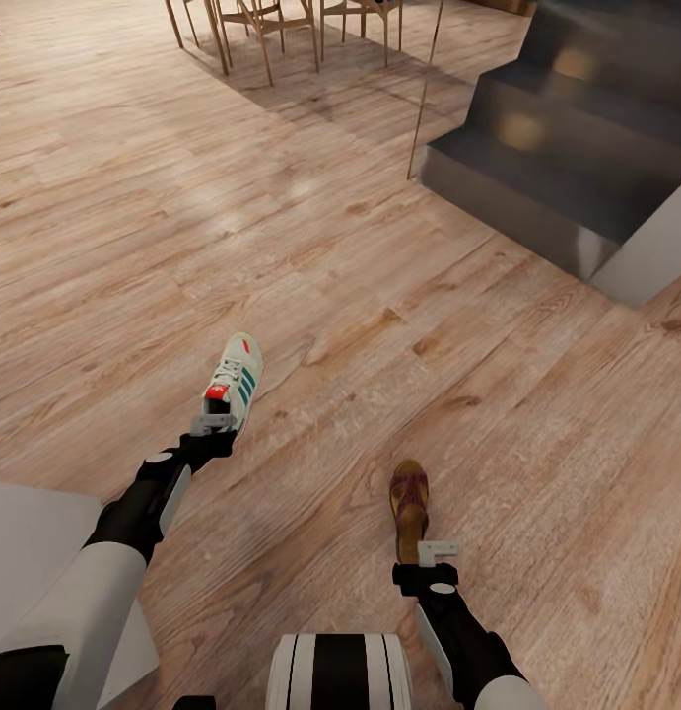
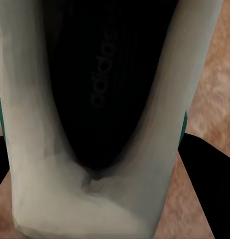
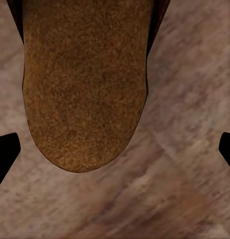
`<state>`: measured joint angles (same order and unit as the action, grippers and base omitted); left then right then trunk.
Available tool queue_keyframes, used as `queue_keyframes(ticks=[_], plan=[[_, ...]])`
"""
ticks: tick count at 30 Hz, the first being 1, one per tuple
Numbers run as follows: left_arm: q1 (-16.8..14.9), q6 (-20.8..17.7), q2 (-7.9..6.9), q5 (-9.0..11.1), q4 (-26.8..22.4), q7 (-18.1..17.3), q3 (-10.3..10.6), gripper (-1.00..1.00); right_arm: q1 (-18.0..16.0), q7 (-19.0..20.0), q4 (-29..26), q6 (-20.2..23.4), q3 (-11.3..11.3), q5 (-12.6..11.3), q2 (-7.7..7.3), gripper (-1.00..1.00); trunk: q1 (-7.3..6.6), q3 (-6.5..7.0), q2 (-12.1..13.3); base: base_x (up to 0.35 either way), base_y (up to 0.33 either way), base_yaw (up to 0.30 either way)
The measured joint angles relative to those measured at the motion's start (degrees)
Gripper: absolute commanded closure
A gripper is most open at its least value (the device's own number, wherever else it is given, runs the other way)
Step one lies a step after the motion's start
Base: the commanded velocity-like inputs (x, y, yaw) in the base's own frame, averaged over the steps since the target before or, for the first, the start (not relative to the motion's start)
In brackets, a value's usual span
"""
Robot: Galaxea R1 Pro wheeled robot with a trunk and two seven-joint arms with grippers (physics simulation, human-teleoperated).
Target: Pick up the two gym shoes and the two sandals from the corridor floor and place them onto the hallstand (shoe rack) in the corridor, making sure they are on the rack and not on the floor. Arrange them so the two gym shoes are next to each other and the two sandals are next to each other.
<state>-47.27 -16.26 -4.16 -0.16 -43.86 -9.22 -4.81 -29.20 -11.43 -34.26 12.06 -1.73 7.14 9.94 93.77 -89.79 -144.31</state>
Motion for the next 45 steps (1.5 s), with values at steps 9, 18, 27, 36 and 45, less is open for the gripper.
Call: queue_keyframes(ticks=[9,18,27,36,45], plan=[[0.0,-0.1,0.05,0.0,0.0,0.0,0.0,1.00,0.0,0.0,-0.1,0.0,0.0,0.0,0.00,-1.00,-0.01,0.00,0.0,0.041,0.000,0.000],[0.0,0.0,0.01,0.0,0.0,-0.1,0.1,1.00,0.0,0.0,-0.2,0.0,0.0,0.0,0.00,-1.00,0.00,0.00,0.0,0.009,0.000,0.000],[0.0,-0.2,0.00,0.0,-0.1,-0.1,0.1,1.00,0.0,0.0,-0.2,0.0,0.0,0.0,0.00,-1.00,0.21,-1.77,-0.1,0.000,0.000,0.000],[0.0,0.0,0.00,0.0,-0.1,-0.1,0.1,1.00,0.0,0.0,-0.2,0.0,0.0,0.0,0.00,-1.00,0.26,-2.22,-0.1,0.000,0.000,0.000],[0.0,0.0,0.01,0.0,0.0,-0.1,0.1,1.00,0.0,0.0,-0.2,0.0,0.0,0.0,0.00,-1.00,0.24,-2.22,-0.1,0.062,0.006,0.000]])
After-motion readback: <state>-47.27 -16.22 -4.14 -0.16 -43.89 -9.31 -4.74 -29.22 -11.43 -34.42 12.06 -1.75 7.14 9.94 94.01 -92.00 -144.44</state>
